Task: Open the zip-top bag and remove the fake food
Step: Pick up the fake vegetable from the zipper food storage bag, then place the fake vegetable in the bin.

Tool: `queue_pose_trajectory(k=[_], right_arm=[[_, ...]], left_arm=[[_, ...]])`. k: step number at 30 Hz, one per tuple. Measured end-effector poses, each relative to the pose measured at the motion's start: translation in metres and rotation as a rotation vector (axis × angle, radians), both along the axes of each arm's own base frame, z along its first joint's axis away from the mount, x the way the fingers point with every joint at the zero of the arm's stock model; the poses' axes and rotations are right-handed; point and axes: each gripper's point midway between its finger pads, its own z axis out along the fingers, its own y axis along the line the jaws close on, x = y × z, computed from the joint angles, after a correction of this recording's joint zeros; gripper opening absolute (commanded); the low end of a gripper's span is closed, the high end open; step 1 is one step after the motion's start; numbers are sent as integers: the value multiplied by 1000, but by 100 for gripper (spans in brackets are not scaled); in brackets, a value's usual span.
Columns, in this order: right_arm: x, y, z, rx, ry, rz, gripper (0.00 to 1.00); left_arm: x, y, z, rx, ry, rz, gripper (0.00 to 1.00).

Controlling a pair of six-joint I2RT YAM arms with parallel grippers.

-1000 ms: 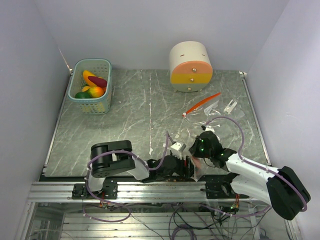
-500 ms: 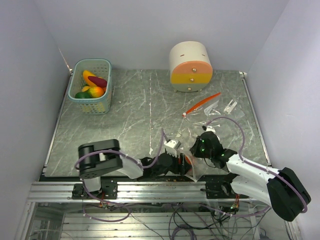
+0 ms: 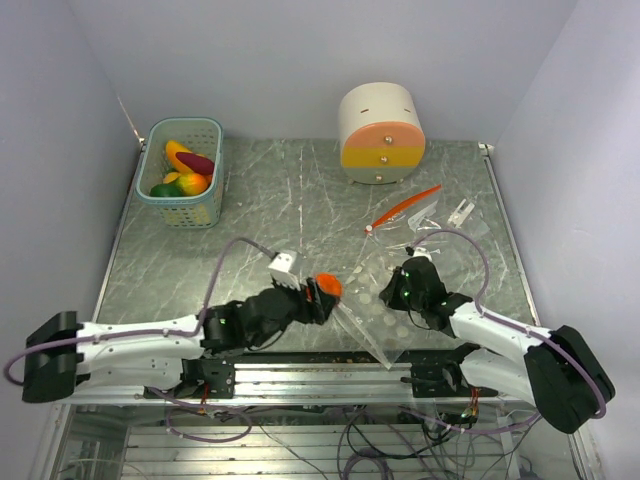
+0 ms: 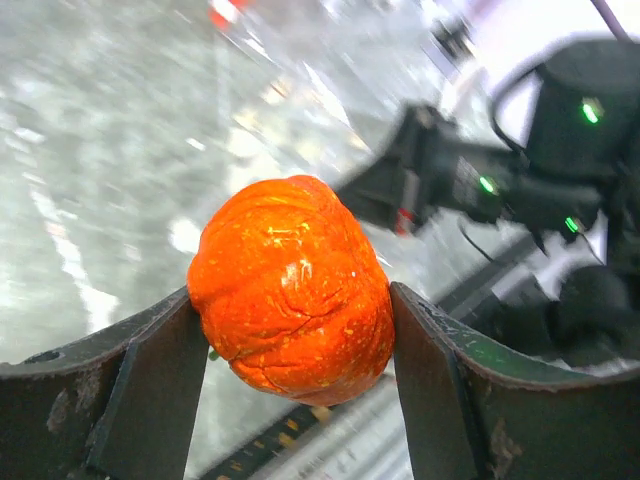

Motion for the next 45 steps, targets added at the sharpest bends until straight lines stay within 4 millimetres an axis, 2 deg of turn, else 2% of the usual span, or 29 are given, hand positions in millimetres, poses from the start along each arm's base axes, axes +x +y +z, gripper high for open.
queue_pose_trajectory(k=[6, 11, 13, 17, 20, 25, 27, 29, 32, 36, 38, 41, 45], right_arm=[[1, 4, 0, 16, 0, 13, 0], [1, 5, 0, 15, -6, 22, 0], [1, 5, 0, 15, -7, 25, 0], [0, 6, 0, 16, -7, 33, 0], [0, 6, 0, 20, -8, 40, 0], [1, 8, 0, 23, -13, 54, 0], [2, 9, 0, 25, -15, 57, 0], [2, 9, 0, 26, -15, 58, 0], [1, 9, 0, 26, -15, 62, 0], [2, 10, 0, 28, -17, 64, 0], [3, 11, 0, 30, -18, 65, 0], [3, 11, 0, 30, -18, 64, 0], [3, 11, 0, 30, -19, 64, 0]], left_arm=[[68, 65, 34, 138, -87, 266, 57], [140, 125, 75, 218, -151, 517, 58], [168, 153, 85, 238, -158, 621, 59], [222, 213, 92, 297, -133, 822, 59], [255, 245, 90, 306, -104, 897, 58], [295, 302, 91, 301, -64, 1014, 65], [310, 318, 92, 289, -56, 1042, 77], [317, 332, 86, 281, -41, 1053, 99], [319, 340, 77, 276, -23, 1041, 99], [321, 328, 80, 246, -34, 981, 99], [315, 320, 80, 230, -52, 956, 99], [289, 300, 76, 217, -76, 904, 97], [264, 258, 91, 179, -146, 779, 94]])
